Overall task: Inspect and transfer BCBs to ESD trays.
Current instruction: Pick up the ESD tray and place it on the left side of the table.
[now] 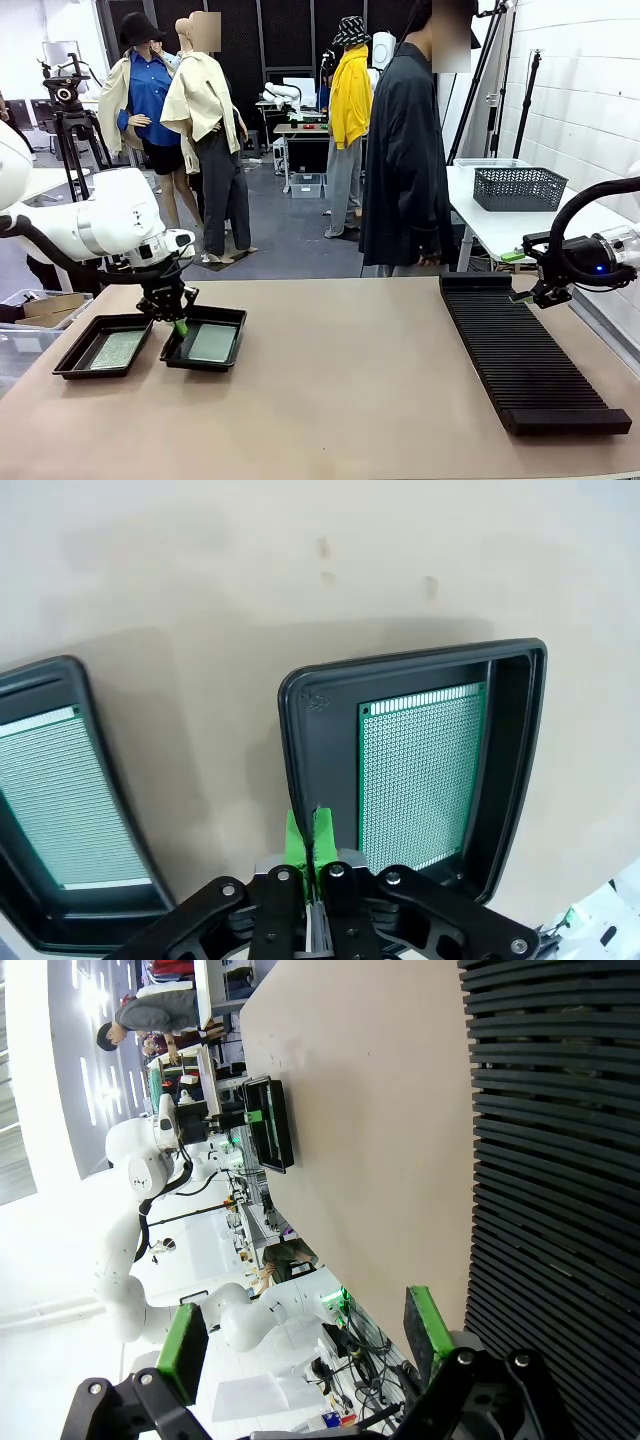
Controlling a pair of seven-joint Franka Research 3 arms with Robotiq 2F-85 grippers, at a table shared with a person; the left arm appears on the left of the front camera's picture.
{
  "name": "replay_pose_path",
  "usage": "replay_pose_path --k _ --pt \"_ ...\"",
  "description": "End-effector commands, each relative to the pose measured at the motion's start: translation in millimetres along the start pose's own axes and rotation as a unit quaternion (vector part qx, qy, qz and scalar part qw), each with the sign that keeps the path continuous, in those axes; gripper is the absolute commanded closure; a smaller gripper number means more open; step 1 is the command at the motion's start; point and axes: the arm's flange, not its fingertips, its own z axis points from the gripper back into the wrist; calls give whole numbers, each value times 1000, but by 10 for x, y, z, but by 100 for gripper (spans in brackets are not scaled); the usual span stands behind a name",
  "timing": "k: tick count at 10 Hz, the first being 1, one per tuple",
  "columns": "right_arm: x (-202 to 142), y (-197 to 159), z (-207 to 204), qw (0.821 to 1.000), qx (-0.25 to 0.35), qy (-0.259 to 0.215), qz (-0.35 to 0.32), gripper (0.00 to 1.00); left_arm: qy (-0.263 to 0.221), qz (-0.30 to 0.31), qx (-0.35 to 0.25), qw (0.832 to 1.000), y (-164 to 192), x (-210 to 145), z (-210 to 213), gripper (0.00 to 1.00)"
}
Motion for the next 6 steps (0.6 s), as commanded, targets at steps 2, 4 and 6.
replay_pose_path --k 2,4,6 --pt "22 24 -8 1000 -3 3 -4 0 -9 3 17 1000 230 -78 -85 100" --pt "22 24 -8 1000 -3 3 -4 0 -13 11 20 1000 362 -116 -143 100" --pt "22 24 -8 1000 -3 3 -4 0 -15 17 21 1000 453 -133 -155 100"
